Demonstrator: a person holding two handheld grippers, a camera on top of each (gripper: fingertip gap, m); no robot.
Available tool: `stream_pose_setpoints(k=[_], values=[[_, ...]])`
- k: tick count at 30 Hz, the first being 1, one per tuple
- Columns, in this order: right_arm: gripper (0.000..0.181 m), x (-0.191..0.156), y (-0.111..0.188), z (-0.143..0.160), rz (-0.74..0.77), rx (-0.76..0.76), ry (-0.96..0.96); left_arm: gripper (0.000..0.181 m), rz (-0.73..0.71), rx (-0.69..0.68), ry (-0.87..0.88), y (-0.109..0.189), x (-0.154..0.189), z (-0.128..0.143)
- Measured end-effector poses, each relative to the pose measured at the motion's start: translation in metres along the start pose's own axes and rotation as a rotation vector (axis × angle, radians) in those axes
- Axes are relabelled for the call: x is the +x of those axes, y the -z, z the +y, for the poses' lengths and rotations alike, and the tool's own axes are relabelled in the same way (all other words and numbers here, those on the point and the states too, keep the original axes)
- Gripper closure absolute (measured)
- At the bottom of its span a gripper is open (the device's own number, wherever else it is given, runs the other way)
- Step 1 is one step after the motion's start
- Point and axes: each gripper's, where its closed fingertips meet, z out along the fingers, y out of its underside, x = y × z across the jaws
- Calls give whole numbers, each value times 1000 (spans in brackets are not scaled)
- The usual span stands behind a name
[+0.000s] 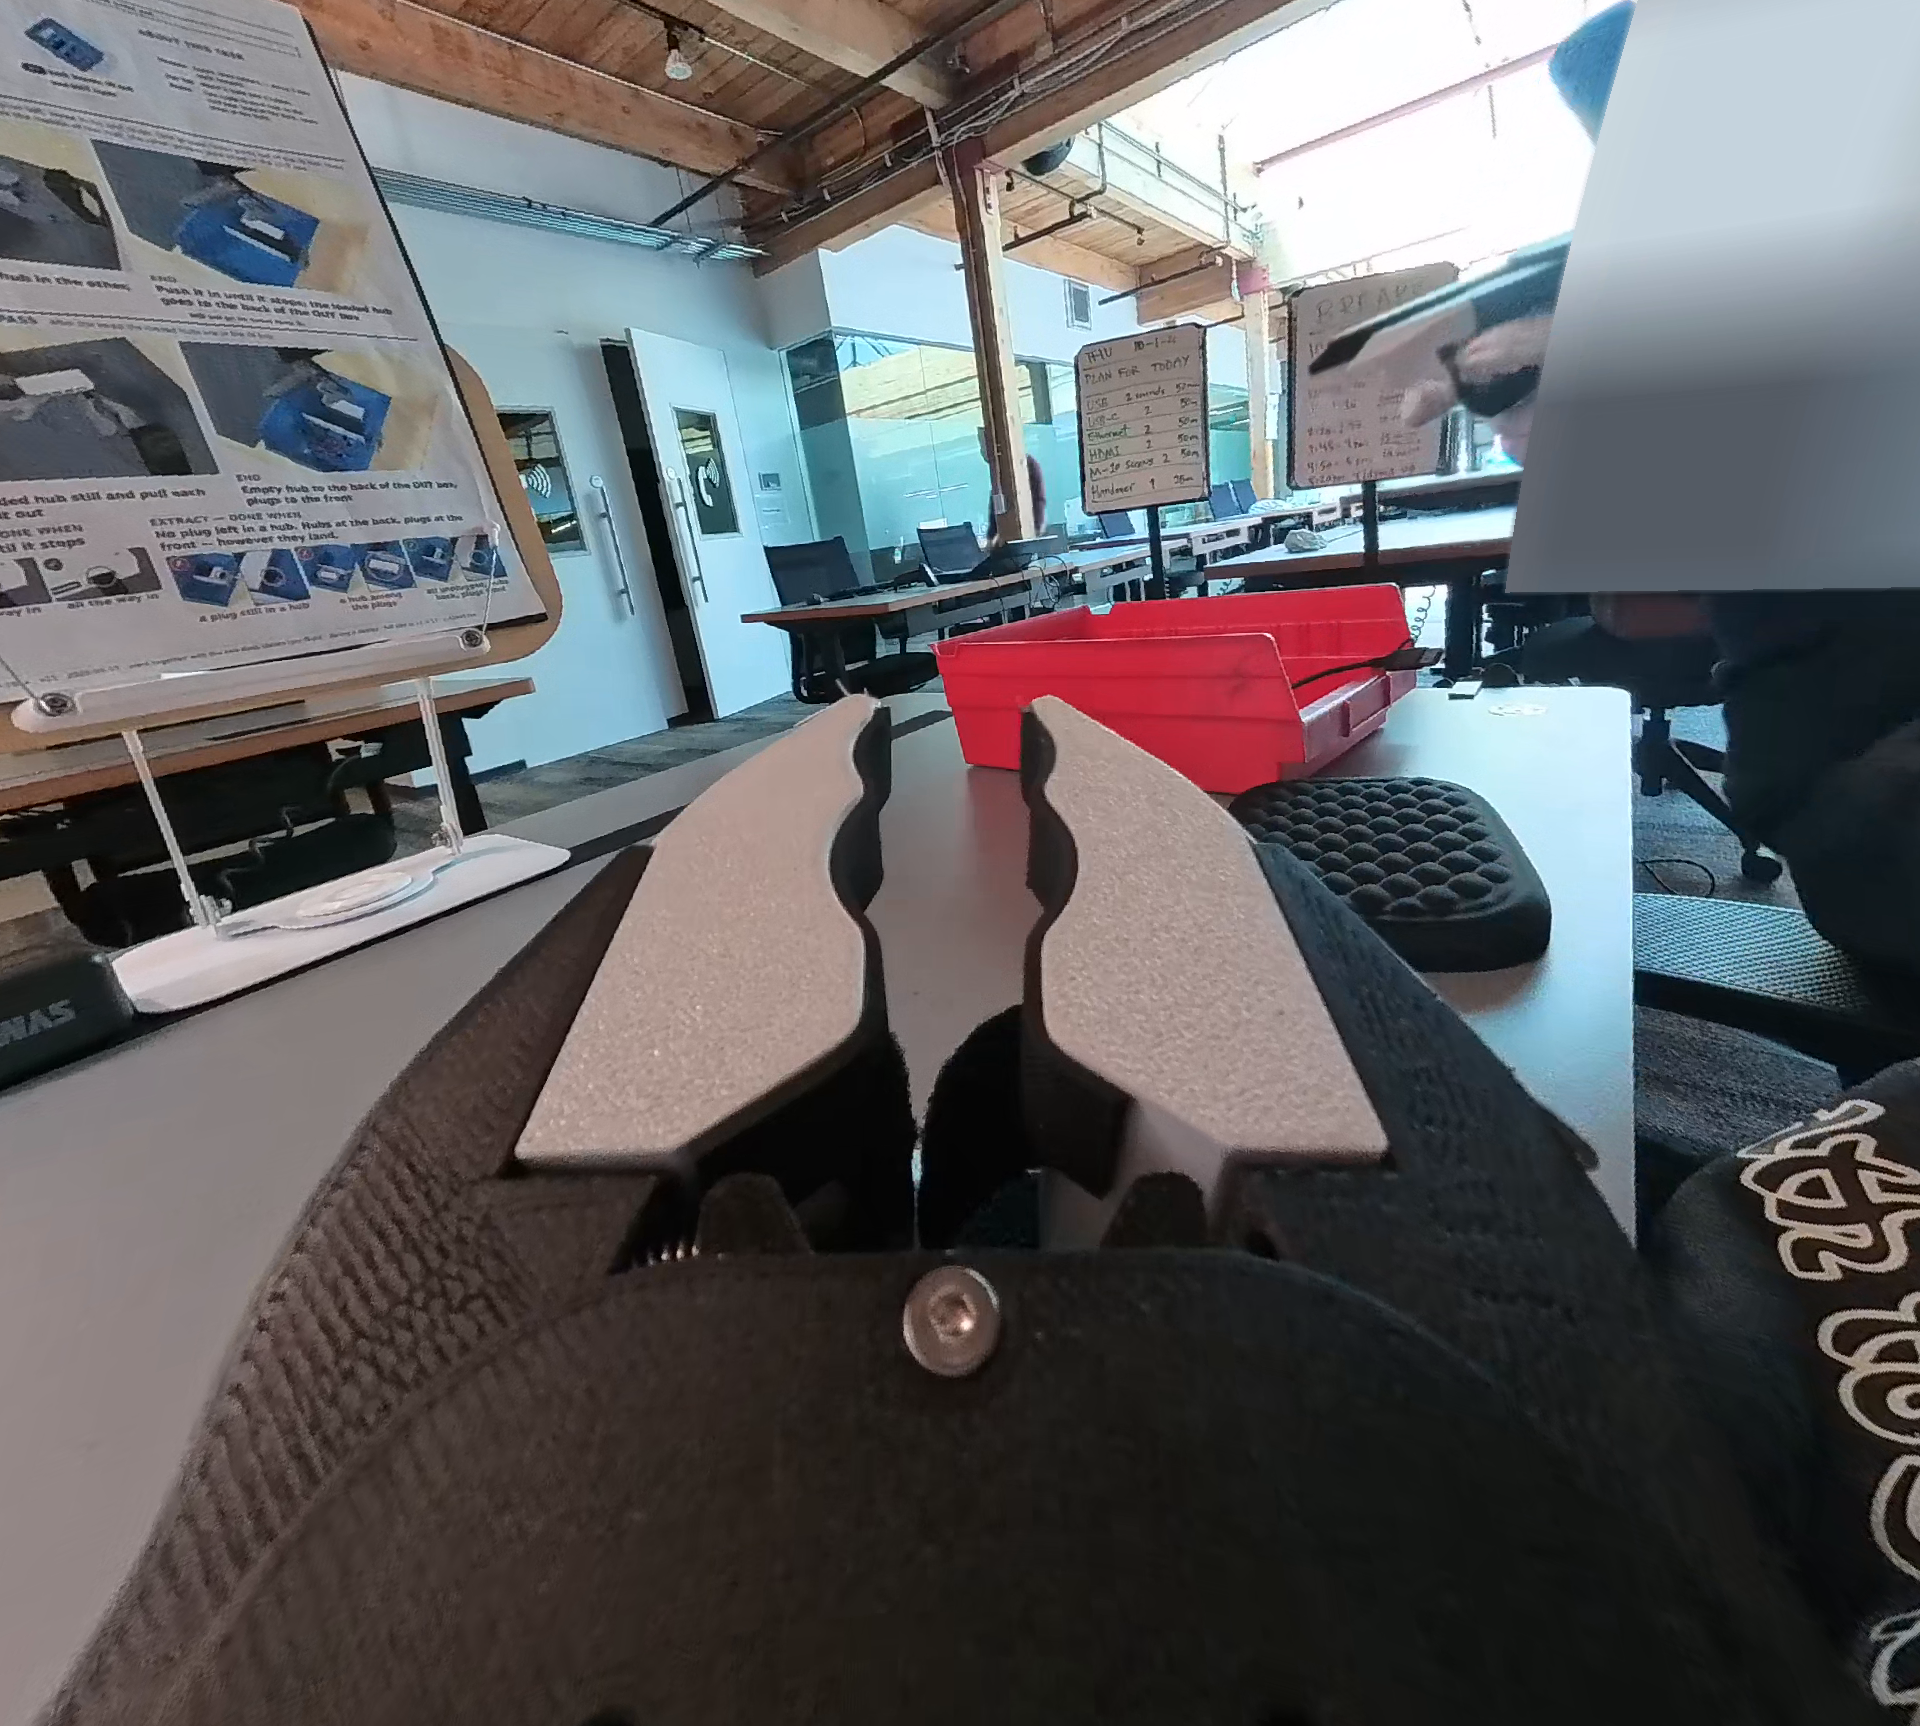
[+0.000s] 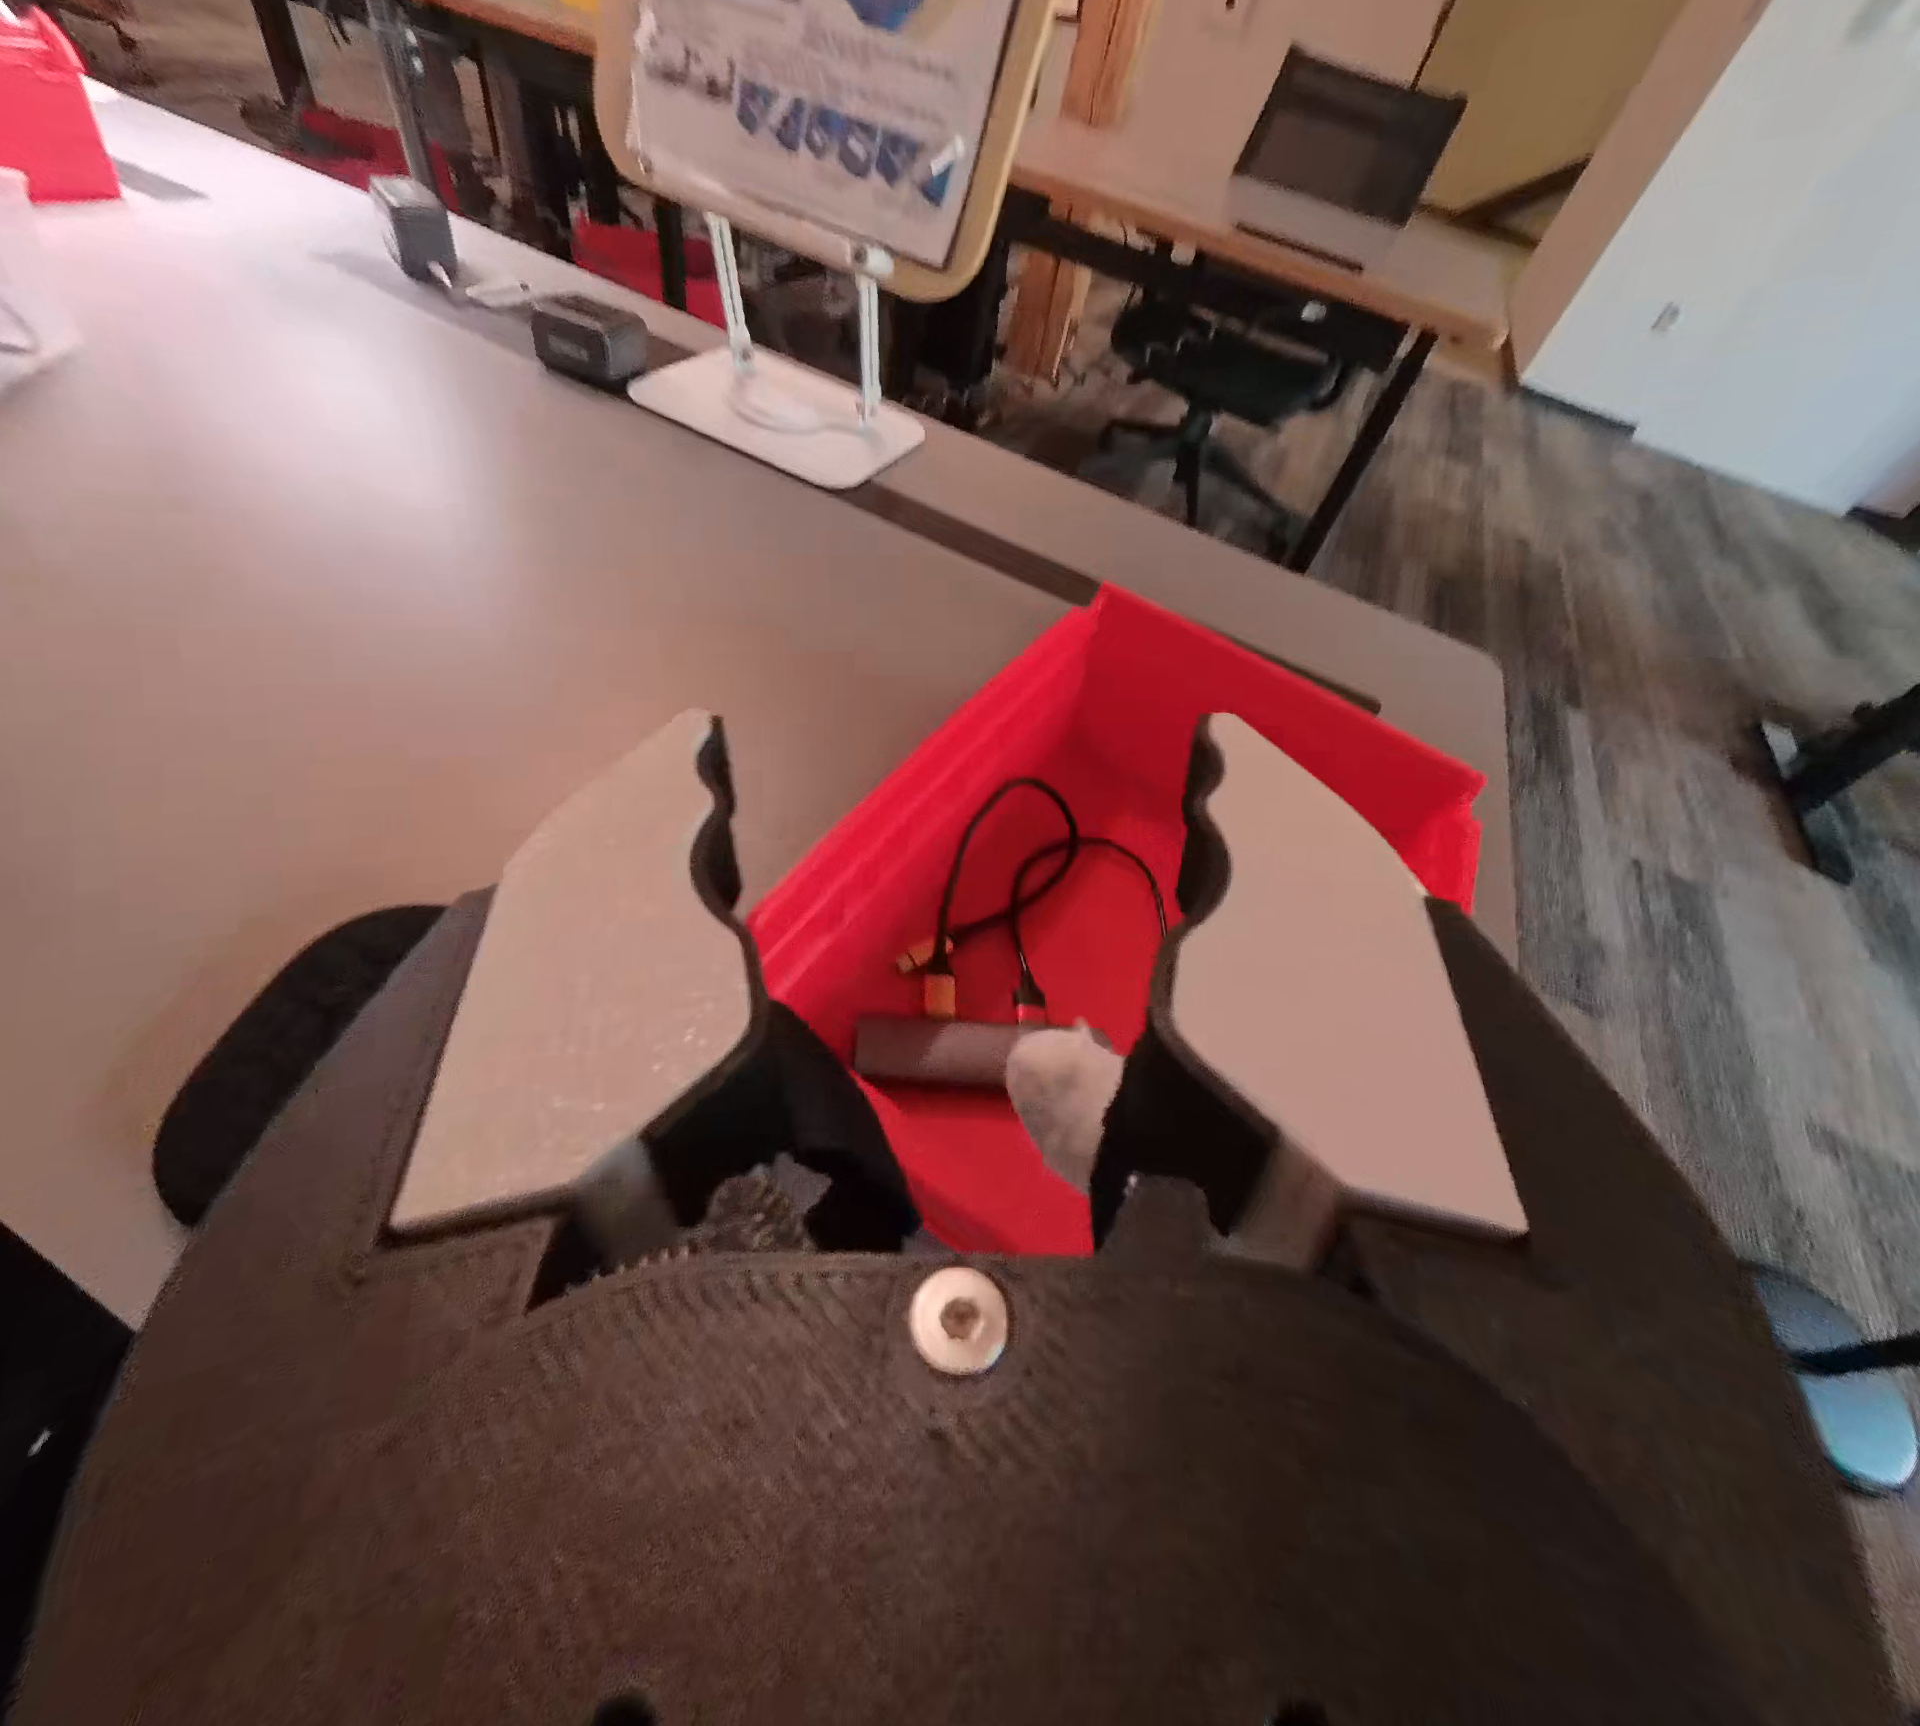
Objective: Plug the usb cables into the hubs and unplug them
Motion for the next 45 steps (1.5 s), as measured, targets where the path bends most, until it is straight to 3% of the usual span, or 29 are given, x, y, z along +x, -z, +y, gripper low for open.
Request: stream_pose_setpoints(k=[3, 8, 13, 16, 20, 23, 28, 35, 40, 45], values=[[81, -24, 7, -24, -63, 100, 24, 157, 20, -4, -22, -1, 4, 0], [79, -70, 14, -52, -200, 204, 62, 149, 56, -42, -63, -3, 15, 0], [82, -103, 12, -54, -272, 182, 147, 141, 48, -122, -58, 14, 4, -45], [82, -113, 12, -53, -294, 167, 172, 135, -60, -332, -116, 52, -42, -73], [84, -125, 11, -56, -338, 179, 185, 130, -389, -731, -214, 122, -161, -95], [85, -141, 5, -55, -391, 161, 208, 123, -482, -1061, -98, 172, -238, -73], [84, -192, -3, -52, -555, 142, 284, 121, -474, -1549, 57, 240, -306, -2], [84, -247, -9, -39, -698, 88, 367, 115, -363, -1818, 172, 271, -334, 51], [84, -275, -9, -32, -790, 68, 396, 109, -273, -1870, 225, 274, -332, 69], [84, -304, -15, -18, -885, 15, 422, 106, -214, -1960, 203, 276, -330, 67]])
